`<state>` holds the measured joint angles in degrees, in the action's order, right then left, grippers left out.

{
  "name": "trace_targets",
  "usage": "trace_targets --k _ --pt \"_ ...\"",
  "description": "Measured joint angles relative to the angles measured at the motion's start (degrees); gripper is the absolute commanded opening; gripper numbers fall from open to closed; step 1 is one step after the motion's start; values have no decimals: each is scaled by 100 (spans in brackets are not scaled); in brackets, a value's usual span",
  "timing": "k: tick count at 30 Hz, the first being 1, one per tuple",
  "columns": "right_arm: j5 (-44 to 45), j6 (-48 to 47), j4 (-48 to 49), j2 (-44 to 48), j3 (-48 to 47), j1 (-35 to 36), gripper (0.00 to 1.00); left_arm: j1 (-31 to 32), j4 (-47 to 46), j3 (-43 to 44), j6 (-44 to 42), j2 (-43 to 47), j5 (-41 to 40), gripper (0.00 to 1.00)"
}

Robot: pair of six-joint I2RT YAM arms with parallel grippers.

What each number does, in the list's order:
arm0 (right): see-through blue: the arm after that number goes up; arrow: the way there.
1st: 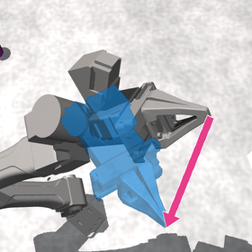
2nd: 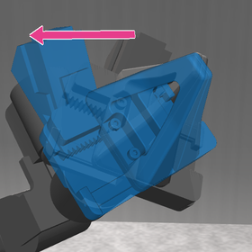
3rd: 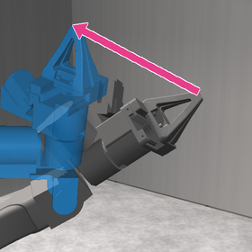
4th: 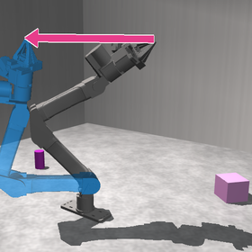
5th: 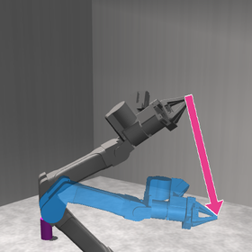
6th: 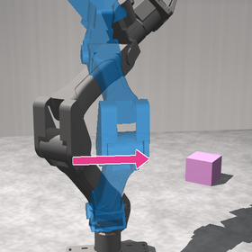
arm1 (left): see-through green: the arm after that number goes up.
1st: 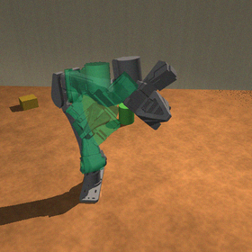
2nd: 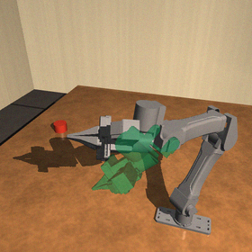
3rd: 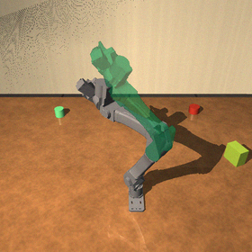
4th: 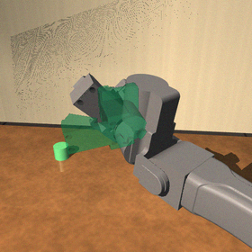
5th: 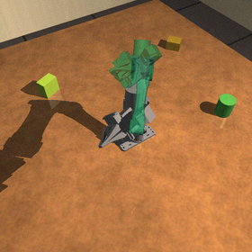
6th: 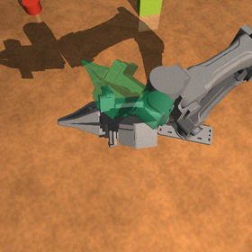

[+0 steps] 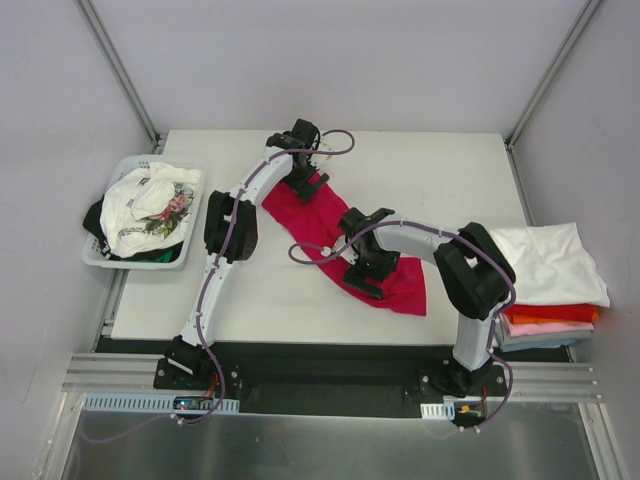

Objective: Fold and stack the t-shirts
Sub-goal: Rotate the tshirt 90 degrees

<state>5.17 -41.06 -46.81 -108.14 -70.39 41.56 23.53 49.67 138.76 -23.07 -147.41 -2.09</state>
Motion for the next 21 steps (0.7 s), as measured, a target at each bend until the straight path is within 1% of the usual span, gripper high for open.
trace_targets --k 6,10,15,21 --pt "-46 776 -15 4 0 -61 97 0 -37 0 129 0 -57 99" --pt "-310 1434 11 -4 -9 -87 97 0 -94 0 245 0 -146 99" --pt "-417 2133 66 -46 -96 -70 97 0 -101 -2 341 0 -164 99" --pt "-684 2924 63 -205 -350 -22 96 0 -105 -7 470 0 -164 99"
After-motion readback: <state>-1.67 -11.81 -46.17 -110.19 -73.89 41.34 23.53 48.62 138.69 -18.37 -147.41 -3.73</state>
